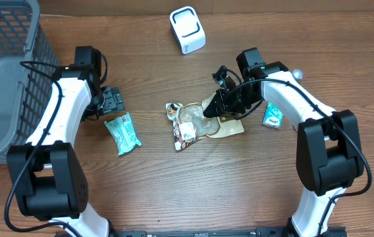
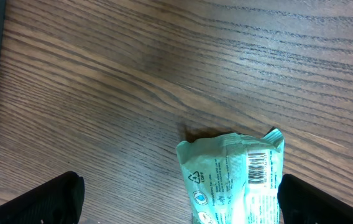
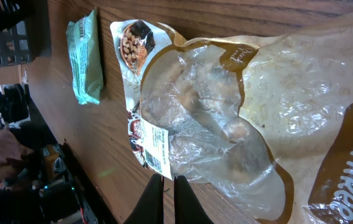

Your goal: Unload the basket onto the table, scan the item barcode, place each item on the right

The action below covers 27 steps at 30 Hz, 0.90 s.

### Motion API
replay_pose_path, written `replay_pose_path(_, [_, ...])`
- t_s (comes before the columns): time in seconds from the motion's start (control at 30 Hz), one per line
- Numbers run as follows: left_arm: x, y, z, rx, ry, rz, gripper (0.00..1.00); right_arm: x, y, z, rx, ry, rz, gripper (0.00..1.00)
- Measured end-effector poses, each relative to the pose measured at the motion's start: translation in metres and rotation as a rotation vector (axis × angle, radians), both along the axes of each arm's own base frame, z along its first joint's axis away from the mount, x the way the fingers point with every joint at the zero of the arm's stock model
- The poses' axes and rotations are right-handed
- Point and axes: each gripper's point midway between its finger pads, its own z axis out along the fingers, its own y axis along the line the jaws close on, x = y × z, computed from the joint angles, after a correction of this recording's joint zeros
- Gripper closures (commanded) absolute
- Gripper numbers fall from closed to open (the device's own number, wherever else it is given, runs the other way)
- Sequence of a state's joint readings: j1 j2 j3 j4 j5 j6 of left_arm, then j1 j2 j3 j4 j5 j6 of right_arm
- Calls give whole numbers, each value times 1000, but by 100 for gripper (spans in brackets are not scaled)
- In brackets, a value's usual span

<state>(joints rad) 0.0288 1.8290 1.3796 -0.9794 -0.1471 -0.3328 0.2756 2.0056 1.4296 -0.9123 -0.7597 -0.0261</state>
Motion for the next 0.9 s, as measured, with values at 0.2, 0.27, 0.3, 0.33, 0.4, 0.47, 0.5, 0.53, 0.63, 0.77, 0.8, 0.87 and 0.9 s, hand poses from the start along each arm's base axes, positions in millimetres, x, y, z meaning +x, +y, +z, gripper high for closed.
replay_pose_path(0.2, [0, 0, 0, 0, 0, 0, 0, 1, -2, -2, -17, -3, -3, 71])
replay_pose_path(0.27, [0, 0, 0, 0, 0, 0, 1, 2, -6, -6, -47, -14, -5, 62])
replay_pose_path(0.3, [0, 0, 0, 0, 0, 0, 1, 3, -8, -8, -63, -16, -8, 59])
replay_pose_path(0.33, [0, 0, 0, 0, 0, 0, 1, 4, -10, -10, -80, -23, -10, 54])
replay_pose_path(0.4, [0, 0, 0, 0, 0, 0, 1, 6, -14, -13, -110, -30, -17, 51])
replay_pose_path(0.47, [0, 0, 0, 0, 0, 0, 0, 8, -18, -17, -146, -34, -32, 50])
replay_pose_path(0.5, [0, 0, 0, 0, 0, 0, 0, 9, -22, -19, -170, -30, -48, 49])
replay_pose_path(0.53, [0, 0, 0, 0, 0, 0, 0, 10, -25, -21, -191, -28, -60, 47])
replay_pose_path(0.63, [0, 0, 0, 0, 0, 0, 0, 17, -34, -27, -260, -40, -101, 38])
replay_pose_path(0.77, [0, 0, 0, 0, 0, 0, 0, 37, -45, -32, -332, -120, -146, 27])
replay_pose_path(0.8, [0, 0, 0, 0, 0, 0, 1, 40, -47, -33, -348, -134, -152, 26])
replay_pose_path(0.87, [0, 0, 0, 0, 0, 0, 0, 43, -53, -35, -384, -148, -165, 24])
replay_pose_path(0.9, [0, 0, 0, 0, 0, 0, 0, 43, -55, -37, -397, -146, -168, 23])
